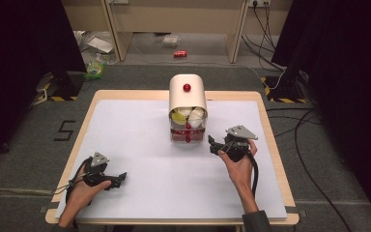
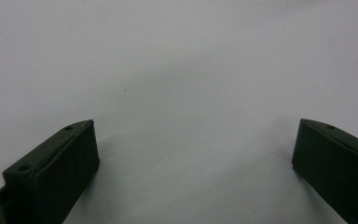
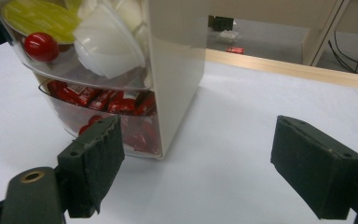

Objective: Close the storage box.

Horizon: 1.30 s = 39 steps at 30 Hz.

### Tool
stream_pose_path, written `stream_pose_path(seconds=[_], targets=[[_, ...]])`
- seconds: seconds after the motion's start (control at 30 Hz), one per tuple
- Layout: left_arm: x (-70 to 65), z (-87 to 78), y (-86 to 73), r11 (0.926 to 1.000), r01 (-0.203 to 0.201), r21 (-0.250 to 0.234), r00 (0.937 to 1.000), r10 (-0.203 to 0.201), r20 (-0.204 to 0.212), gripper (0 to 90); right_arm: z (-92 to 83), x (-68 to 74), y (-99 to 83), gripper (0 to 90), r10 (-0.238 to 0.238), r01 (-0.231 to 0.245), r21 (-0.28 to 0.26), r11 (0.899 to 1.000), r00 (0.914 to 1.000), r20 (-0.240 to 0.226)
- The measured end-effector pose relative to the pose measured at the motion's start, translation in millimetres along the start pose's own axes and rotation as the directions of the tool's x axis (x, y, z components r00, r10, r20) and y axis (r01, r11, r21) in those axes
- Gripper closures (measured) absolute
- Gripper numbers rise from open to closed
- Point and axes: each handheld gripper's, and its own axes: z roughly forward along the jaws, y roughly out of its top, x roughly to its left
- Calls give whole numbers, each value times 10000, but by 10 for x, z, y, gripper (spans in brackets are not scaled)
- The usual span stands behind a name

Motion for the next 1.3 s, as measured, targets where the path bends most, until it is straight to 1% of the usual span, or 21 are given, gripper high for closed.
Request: stream_pose_path(seconds=[0.23,0.63,0.83,1.3], targets=[[0,0,0,10000,2,1,10000,-2,1,0,-74,-68,-49,176,117,-118,57,9999,9999,100],[-1,1,0,10000,14,-15,10000,-14,-1,0,-226,-180,-148,176,187,-191,130,9997,9994,279],[0,0,0,10000,-9,2,10000,9,-8,0,-297,-231,-193,175,220,-223,84,9997,9990,390],[-2,0,-1,10000,-8,-5,10000,8,-13,0,-440,-277,-306,165,394,-401,136,9991,9981,467]])
